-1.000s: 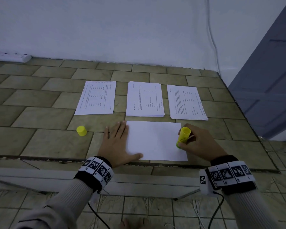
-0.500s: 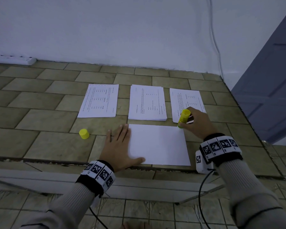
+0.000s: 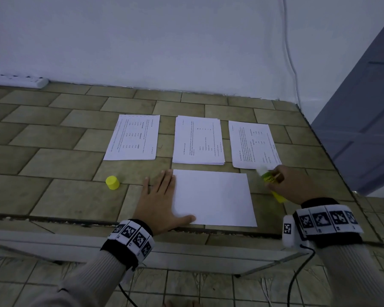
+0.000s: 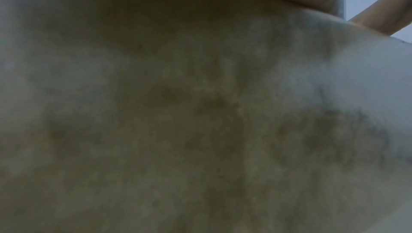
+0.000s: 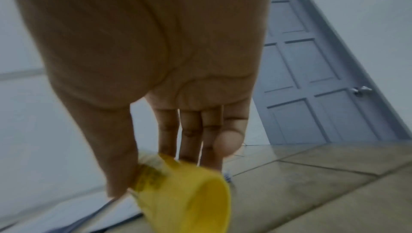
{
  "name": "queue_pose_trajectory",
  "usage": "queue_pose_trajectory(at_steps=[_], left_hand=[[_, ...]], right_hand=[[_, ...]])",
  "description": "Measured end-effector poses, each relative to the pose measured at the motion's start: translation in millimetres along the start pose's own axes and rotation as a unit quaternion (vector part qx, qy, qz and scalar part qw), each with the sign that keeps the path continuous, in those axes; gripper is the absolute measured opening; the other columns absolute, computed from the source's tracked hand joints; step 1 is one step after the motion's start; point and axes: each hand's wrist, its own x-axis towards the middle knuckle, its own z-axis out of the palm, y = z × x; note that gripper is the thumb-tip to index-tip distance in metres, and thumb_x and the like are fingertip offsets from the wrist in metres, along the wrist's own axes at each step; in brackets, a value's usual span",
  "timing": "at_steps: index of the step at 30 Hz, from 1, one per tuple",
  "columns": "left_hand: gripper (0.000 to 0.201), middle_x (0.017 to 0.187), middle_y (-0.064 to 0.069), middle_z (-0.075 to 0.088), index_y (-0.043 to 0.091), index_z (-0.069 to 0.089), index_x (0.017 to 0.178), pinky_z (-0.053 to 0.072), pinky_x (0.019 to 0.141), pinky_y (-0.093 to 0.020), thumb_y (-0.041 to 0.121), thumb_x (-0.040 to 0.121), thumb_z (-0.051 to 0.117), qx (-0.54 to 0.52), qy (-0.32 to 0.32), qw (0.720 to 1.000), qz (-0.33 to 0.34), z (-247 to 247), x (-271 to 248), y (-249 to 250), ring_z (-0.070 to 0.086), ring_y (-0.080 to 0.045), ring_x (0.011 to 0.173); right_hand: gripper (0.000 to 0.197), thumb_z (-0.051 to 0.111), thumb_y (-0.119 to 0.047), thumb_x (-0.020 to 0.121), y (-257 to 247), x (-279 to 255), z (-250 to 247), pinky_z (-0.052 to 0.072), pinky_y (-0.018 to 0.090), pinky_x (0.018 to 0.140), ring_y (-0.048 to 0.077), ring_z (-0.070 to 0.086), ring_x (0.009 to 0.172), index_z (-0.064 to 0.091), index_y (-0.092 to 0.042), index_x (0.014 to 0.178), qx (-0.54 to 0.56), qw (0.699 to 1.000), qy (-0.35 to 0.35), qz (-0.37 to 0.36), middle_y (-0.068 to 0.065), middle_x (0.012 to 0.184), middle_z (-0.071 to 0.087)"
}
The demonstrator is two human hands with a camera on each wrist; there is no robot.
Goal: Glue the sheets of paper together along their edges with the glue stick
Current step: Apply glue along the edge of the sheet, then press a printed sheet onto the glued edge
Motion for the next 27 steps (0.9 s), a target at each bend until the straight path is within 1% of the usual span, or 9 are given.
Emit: queue_pose_trajectory(at_steps=[4, 8, 12, 14, 16, 20, 23, 24, 27], left_hand=[[0.132, 0.162, -0.005, -0.016, 0.010, -0.007, 0.154, -0.010, 0.118, -0.054, 0.097, 0.055, -0.007, 0.000, 0.009, 1.000, 0.004, 1.3, 0.0, 0.0, -0.016, -0.021, 0.149], [0.128, 0.162, -0.005, -0.015, 0.010, -0.005, 0.155, -0.009, 0.118, -0.054, 0.093, 0.058, -0.016, -0.005, 0.017, 1.000, 0.009, 1.1, -0.6, 0.5, -0.015, -0.020, 0.149], [0.126, 0.161, -0.006, -0.017, 0.009, -0.009, 0.154, -0.009, 0.118, -0.054, 0.091, 0.059, -0.018, 0.002, 0.015, 1.000, 0.009, 2.5, -0.5, -0.8, -0.016, -0.021, 0.149], [0.123, 0.162, -0.006, -0.014, 0.008, -0.008, 0.154, -0.007, 0.119, -0.054, 0.091, 0.063, -0.014, -0.005, 0.022, 1.000, 0.010, 4.6, 0.3, -1.5, -0.014, -0.021, 0.149], [0.122, 0.163, -0.007, -0.010, 0.007, -0.006, 0.154, -0.005, 0.119, -0.055, 0.090, 0.065, -0.012, -0.011, 0.030, 0.999, 0.009, 6.4, 0.5, -1.9, -0.010, -0.021, 0.150], [0.124, 0.163, -0.006, -0.010, 0.007, -0.008, 0.154, -0.005, 0.119, -0.055, 0.090, 0.063, -0.016, -0.013, 0.025, 1.000, 0.003, 5.1, 0.0, -0.7, -0.010, -0.020, 0.150], [0.124, 0.163, -0.006, -0.012, 0.008, -0.010, 0.154, -0.005, 0.119, -0.054, 0.090, 0.061, -0.020, -0.013, 0.018, 1.000, 0.003, 2.9, -0.5, -0.1, -0.012, -0.020, 0.150], [0.125, 0.162, -0.006, -0.013, 0.008, -0.010, 0.154, -0.006, 0.119, -0.054, 0.090, 0.060, -0.021, -0.013, 0.017, 1.000, 0.003, 2.2, -0.8, 0.2, -0.013, -0.020, 0.149], [0.124, 0.162, -0.005, -0.014, 0.008, -0.010, 0.154, -0.006, 0.119, -0.053, 0.089, 0.060, -0.022, -0.011, 0.015, 1.000, 0.001, 1.6, -1.4, 0.7, -0.013, -0.020, 0.149]], right_hand=[[0.037, 0.072, -0.019, 0.082, 14.7, 9.8, -7.5, 0.046, 0.036, 0.074, 0.029, 0.059, 0.088, 0.050, -0.007, 0.109, 0.126, 0.985, 0.098, 0.064, 0.012, 0.103, 0.059], [0.042, 0.075, -0.014, 0.077, 26.2, 15.8, -8.9, 0.043, 0.038, 0.074, 0.030, 0.054, 0.087, 0.052, -0.001, 0.110, 0.140, 0.977, 0.115, 0.113, 0.020, 0.102, 0.060], [0.037, 0.076, -0.016, 0.076, 24.8, 13.5, -10.9, 0.045, 0.037, 0.073, 0.030, 0.056, 0.083, 0.055, -0.002, 0.103, 0.163, 0.972, 0.117, 0.124, 0.019, 0.094, 0.061], [0.027, 0.072, -0.026, 0.082, 21.7, 5.4, -10.5, 0.044, 0.035, 0.068, 0.027, 0.055, 0.072, 0.055, -0.004, 0.084, 0.140, 0.976, 0.083, 0.147, 0.016, 0.079, 0.061], [0.032, 0.063, -0.029, 0.088, 14.3, -7.1, -8.0, 0.042, 0.031, 0.061, 0.023, 0.052, 0.056, 0.053, -0.006, 0.069, 0.104, 0.980, 0.019, 0.169, 0.013, 0.063, 0.058], [0.023, 0.059, -0.025, 0.091, -22.6, -20.2, -1.2, 0.045, 0.023, 0.049, 0.012, 0.053, 0.047, 0.056, -0.006, 0.077, 0.063, 0.989, -0.093, 0.092, 0.005, 0.066, 0.061], [0.010, 0.061, -0.019, 0.090, -54.4, -3.5, 1.6, 0.046, 0.021, 0.052, 0.012, 0.057, 0.060, 0.061, -0.009, 0.087, 0.081, 0.996, -0.038, -0.014, 0.007, 0.085, 0.065], [0.008, 0.062, -0.017, 0.089, -63.2, 5.2, 1.9, 0.049, 0.024, 0.062, 0.014, 0.058, 0.070, 0.061, -0.010, 0.093, 0.079, 0.996, -0.007, -0.033, 0.008, 0.094, 0.064], [0.032, 0.063, -0.020, 0.088, -73.4, 41.1, 7.2, 0.046, 0.034, 0.089, 0.026, 0.055, 0.106, 0.056, -0.007, 0.117, 0.023, 0.999, 0.028, -0.030, 0.012, 0.117, 0.058]])
